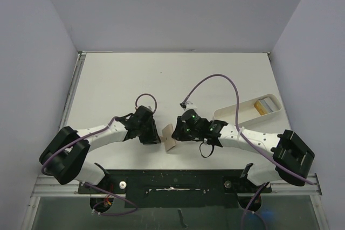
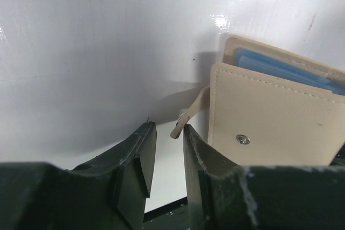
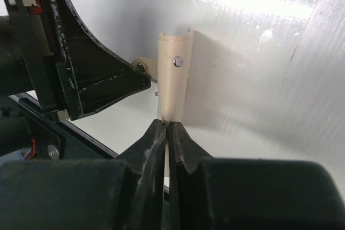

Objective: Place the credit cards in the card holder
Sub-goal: Open the card holder at the center of the board.

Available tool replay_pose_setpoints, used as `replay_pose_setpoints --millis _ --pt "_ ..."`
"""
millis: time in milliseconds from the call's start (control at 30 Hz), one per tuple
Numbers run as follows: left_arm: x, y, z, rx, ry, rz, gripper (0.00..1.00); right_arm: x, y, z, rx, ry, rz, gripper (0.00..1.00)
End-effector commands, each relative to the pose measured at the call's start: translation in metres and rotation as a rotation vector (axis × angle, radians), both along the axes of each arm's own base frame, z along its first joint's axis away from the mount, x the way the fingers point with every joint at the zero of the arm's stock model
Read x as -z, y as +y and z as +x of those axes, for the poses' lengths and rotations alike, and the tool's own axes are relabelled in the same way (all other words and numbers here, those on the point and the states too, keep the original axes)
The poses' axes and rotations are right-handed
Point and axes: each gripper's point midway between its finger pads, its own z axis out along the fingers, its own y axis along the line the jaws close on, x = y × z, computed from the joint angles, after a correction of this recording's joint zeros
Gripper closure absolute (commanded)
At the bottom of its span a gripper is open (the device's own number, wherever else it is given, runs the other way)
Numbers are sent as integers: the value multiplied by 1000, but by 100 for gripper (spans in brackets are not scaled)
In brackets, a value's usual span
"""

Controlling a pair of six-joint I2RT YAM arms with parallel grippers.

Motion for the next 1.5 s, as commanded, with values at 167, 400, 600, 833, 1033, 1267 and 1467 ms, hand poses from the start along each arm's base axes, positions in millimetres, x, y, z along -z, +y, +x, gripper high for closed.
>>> replay_pose_setpoints --millis 167,400,600,833,1033,1267,1467 --pt "-24 -13 11 6 -97 -106 72 -12 2 0 19 -35 63 100" --pt "-14 -13 11 7 -88 -97 73 -3 -4 -2 35 -28 59 100" --pt "-24 -19 10 31 -82 -127 100 8 -16 1 81 -7 0 89" --pt "-90 -41 10 33 -163 -349 100 -7 -27 2 103 -10 -45 50" --pt "-104 -46 9 30 -169 -403 100 -21 -17 0 65 -22 7 41" --pt "-118 -51 9 31 -183 -449 100 -26 -5 0 38 -13 36 40" --pt "-136 -56 15 40 -210 -466 100 -20 -2 -3 30 5 37 39"
